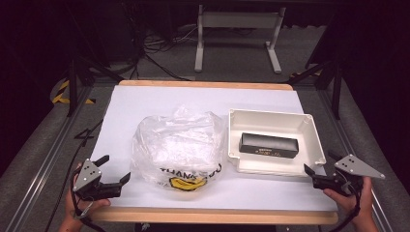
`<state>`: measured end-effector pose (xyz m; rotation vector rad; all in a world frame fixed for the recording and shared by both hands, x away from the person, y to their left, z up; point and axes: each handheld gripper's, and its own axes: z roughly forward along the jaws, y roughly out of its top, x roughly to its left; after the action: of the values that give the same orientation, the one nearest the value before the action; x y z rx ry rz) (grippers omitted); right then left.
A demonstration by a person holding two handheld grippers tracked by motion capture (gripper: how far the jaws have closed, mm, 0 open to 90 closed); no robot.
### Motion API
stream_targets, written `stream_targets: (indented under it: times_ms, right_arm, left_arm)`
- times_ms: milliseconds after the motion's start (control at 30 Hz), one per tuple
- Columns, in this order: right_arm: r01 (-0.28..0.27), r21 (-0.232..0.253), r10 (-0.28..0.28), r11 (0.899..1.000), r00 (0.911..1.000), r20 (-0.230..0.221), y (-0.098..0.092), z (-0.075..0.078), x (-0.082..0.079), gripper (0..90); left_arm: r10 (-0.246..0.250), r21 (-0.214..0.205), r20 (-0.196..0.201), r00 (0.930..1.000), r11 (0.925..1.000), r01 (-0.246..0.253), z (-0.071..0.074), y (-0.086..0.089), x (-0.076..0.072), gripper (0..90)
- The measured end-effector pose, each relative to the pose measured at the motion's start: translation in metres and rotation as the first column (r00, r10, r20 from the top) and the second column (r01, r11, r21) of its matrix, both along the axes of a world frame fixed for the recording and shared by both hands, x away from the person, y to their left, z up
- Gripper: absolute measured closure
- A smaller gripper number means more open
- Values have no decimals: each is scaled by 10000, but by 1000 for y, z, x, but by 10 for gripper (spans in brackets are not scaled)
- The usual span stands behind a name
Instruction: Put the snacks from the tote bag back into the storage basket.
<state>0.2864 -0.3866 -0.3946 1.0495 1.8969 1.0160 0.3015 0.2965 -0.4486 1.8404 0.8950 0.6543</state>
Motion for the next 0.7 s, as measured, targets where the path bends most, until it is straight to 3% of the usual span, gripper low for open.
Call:
stream_targets:
  times_ms: [267, 367, 633, 700]
  right_arm:
    - [283, 351, -282, 9990, 9996, -19, -7, -15, -10, 78]
    - [405, 261, -404, 9988, 9992, -52, -8, -18, -10, 89]
    - [137, 360, -158, 9993, 9983, 569, -7, -33, -15, 88]
    - [60, 466, -81, 9989, 9989, 452, -6, -37, -14, 82]
  left_arm:
    - [4, -121, -73, 10000, 9999, -5, -2, 0, 3, 59]
    - [-20, -127, -53, 10000, 9999, 19, -1, 0, 2, 59]
    - [345, -524, -70, 9994, 9980, -348, -4, 9, 4, 58]
    - [452, -606, -43, 9990, 9971, -453, -4, 11, 5, 58]
